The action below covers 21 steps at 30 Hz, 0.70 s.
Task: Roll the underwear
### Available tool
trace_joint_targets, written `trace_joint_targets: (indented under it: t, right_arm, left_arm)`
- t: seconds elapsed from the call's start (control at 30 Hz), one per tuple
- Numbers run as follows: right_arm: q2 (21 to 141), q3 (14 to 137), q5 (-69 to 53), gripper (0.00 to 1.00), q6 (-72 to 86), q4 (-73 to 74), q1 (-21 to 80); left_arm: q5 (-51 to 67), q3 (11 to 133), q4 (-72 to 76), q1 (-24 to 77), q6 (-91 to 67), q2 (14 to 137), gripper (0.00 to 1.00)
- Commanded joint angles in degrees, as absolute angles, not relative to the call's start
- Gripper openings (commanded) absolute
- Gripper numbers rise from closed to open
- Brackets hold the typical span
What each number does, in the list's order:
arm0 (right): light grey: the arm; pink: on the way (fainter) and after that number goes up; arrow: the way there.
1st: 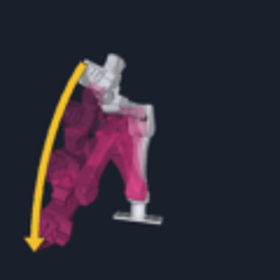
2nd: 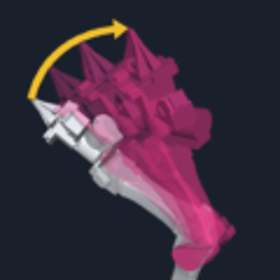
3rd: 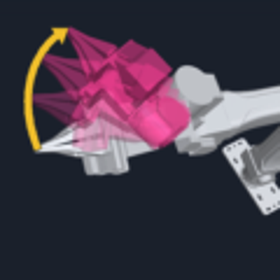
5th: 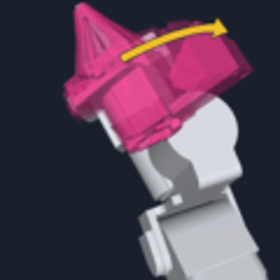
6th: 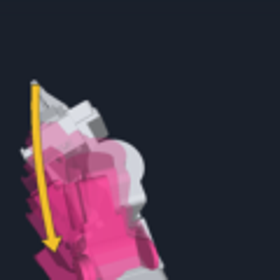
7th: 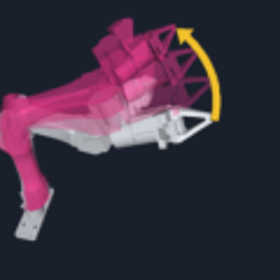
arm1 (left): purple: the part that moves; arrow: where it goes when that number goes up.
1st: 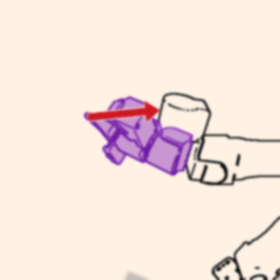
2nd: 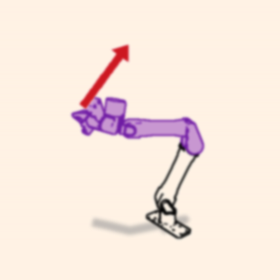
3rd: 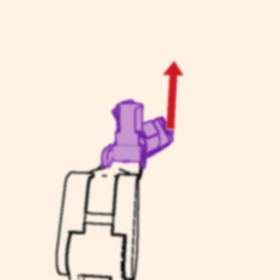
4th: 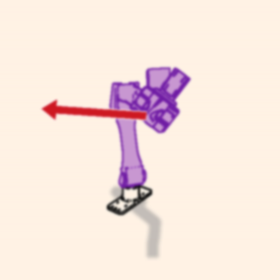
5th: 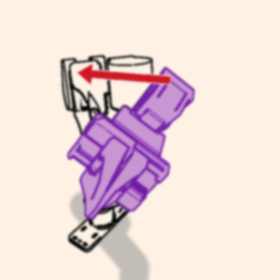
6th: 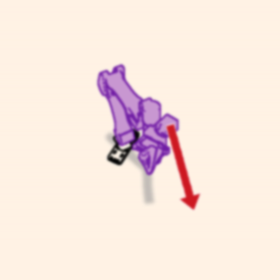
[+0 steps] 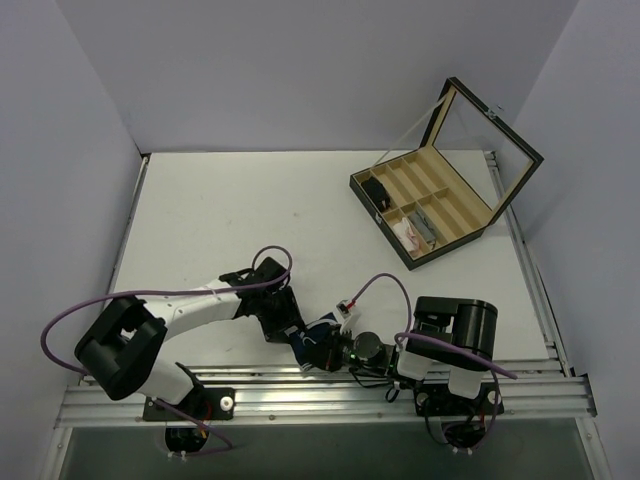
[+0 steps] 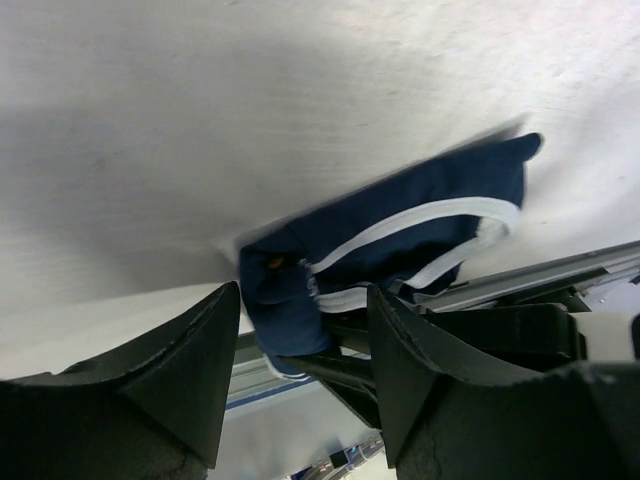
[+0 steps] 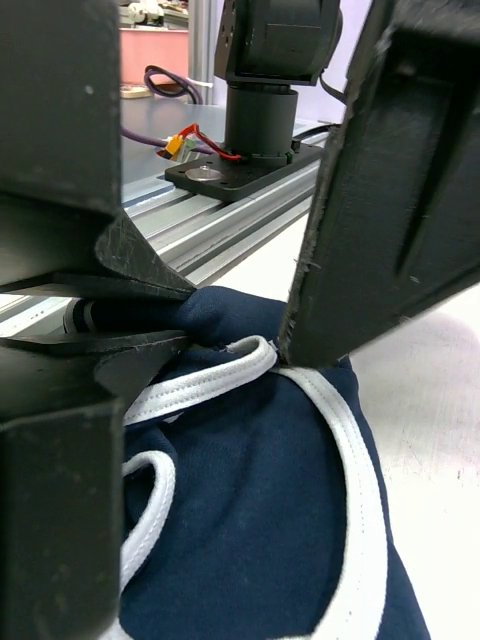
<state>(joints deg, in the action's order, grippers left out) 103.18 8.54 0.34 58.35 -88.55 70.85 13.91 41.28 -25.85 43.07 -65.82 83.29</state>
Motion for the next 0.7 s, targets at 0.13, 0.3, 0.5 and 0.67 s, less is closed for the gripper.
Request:
trace_joint_targets:
  t: [0.13,0.3,0.5,0.67]
  right_arm:
    - [105.7,6.3,-1.0,0.00,56.6,-73.6,70.8]
    - [105.5,7.9,-1.3,0.00,55.4,-70.8,70.8]
    - [105.1,9.0,-1.6,0.00,55.0,-68.7,70.6]
    - [102.8,10.6,-1.4,0.02,54.4,-64.4,70.1]
  left_arm:
    - [6.9,44.3,-39.5,44.3,-70.0,79.4,0.63]
    - [6.3,43.0,-39.2,44.6,-71.5,79.5,0.63]
    - [8.8,40.3,-28.5,45.5,-73.0,83.5,0.58]
    - [11.4,42.3,-26.8,46.2,-71.5,89.3,0.17]
